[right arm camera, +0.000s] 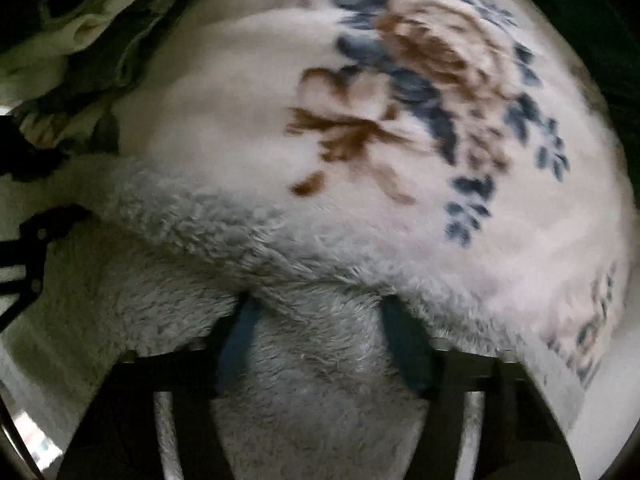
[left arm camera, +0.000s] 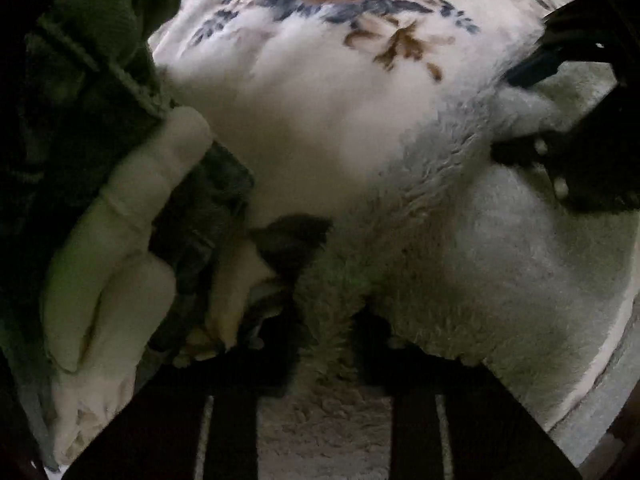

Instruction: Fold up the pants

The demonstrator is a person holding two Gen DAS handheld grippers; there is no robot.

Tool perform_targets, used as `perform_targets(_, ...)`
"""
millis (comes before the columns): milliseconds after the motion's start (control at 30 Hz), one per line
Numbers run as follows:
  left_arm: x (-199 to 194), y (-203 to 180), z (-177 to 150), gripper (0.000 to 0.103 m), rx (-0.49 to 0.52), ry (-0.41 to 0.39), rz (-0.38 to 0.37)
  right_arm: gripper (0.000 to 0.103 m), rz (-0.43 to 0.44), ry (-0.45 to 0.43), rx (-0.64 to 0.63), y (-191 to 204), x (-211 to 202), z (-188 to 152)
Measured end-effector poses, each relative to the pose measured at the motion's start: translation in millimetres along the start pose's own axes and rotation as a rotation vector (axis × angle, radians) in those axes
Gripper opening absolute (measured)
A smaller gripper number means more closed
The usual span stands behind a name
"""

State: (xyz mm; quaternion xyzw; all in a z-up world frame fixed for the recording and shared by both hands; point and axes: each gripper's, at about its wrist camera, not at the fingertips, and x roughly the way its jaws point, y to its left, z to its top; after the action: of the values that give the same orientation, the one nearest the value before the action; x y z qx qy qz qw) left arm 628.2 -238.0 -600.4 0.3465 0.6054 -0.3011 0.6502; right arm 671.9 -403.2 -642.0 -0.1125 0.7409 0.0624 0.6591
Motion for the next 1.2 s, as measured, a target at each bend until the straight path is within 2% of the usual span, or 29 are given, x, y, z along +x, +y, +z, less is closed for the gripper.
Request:
perform_targets(33,-0.8,0.8,-1.8,0.014,0.009,-0.008,0.008,0.028,-0.007,-0.014,-0.015,-2.6,-2.9,-0.3)
perform_targets(67,-2.4,3.4,-4.0,0.014,0.007,-0.022,0.022,0.019,-0.005,-0.031,0.003,-8.7,-6.0,-1.3)
perform_targets(133,-2.3,3.8,-10.9,0.014,-0.011,-0.032,0.011,0.017,0.028,-0.061,0.12,-36.9,-12.3,-6.1)
perform_targets(200,-6.0,4.3,-15.0,0.017,-0.015,-0.037,-0.004,0.017,0.061,-0.067,0.102,-43.4,-15.1,-8.6)
perform_targets(233,-5.6,4.3,-15.0,0.025,-0.014,-0.031,0.008,0.02,0.079,-0.059,0.073,-42.6,-16.4,-8.4)
perform_targets(300,-5.4,5.2,-16.3,0.029,-0.013,-0.028,0.017,0.038,0.07,-0.028,0.012,-39.9,-17.1,-7.4)
perform_targets(367,-4.8,8.7,-14.7,0.029,-0.019,-0.03,0.018,0.072,0.028,-0.01,-0.068,-30.6,-18.9,-3.3)
perform_targets(400,-4.5,9.0,-14.1,0.028,-0.025,-0.033,0.02,0.078,0.005,0.001,-0.092,-22.1,-18.3,-3.3)
perform_targets(433,-4.5,9.2,-13.9,0.028,-0.03,-0.04,0.019,0.08,-0.027,0.022,-0.128,-17.2,-14.4,-0.9)
perform_targets(500,-3.9,7.5,-18.8,0.022,-0.033,-0.053,0.018,0.079,-0.055,0.044,-0.155,-9.1,-7.7,3.9)
perform_targets(533,-4.9,5.3,-19.8,0.014,-0.029,-0.06,0.012,0.064,-0.054,0.037,-0.155,-7.8,-5.3,6.2)
perform_targets(567,-0.5,-6.5,-18.8,0.011,-0.021,-0.068,0.034,0.044,-0.036,0.032,-0.14,-7.6,-3.8,8.1)
perform_targets(600,2.9,-17.3,-17.9,0.009,-0.004,-0.072,0.065,0.036,-0.025,0.024,-0.12,-7.6,-4.0,9.7)
perform_targets(633,1.6,-21.8,-19.3,0.007,0.008,-0.078,0.084,0.019,-0.023,0.005,-0.1,-6.3,-8.3,8.5)
perform_targets(667,-2.0,-28.2,-24.2,0.006,0.007,-0.087,0.104,0.013,-0.03,-0.017,-0.093,-3.8,-12.7,8.7)
perform_targets(700,-6.3,-32.3,-27.8,0.006,0.001,-0.097,0.126,0.011,-0.041,-0.036,-0.093,-2.6,-18.0,10.0)
perform_targets(767,-19.7,-34.5,-33.2,0.005,-0.04,-0.127,0.127,0.009,-0.043,-0.093,-0.063,-3.2,-39.8,-8.2)
perform_targets(867,-55.1,-39.2,-52.4,0.005,-0.131,-0.199,0.105,0.009,0.005,-0.199,0.056,-10.6,-80.3,-47.6)
perform_targets(1000,-112.1,-73.4,-99.1,0.005,-0.253,-0.266,0.024,0.009,0.089,-0.271,0.206,1.0,-120.3,-127.2)
perform_targets(1067,-128.4,-96.9,-141.9,0.005,-0.302,-0.266,-0.01,0.009,0.119,-0.284,0.243,21.5,-128.3,-175.6)
perform_targets(1100,-136.6,-102.8,-147.2,0.005,-0.323,-0.26,-0.026,0.009,0.124,-0.285,0.251,32.5,-129.0,-198.8)
perform_targets(1167,-143.2,-133.3,-185.3,0.005,-0.385,-0.221,-0.066,0.009,0.146,-0.27,0.27,48.2,-119.6,-237.8)
perform_targets(1200,-143.0,-142.4,-188.3,0.005,-0.423,-0.199,-0.09,0.009,0.158,-0.246,0.28,61.0,-117.5,-263.5)
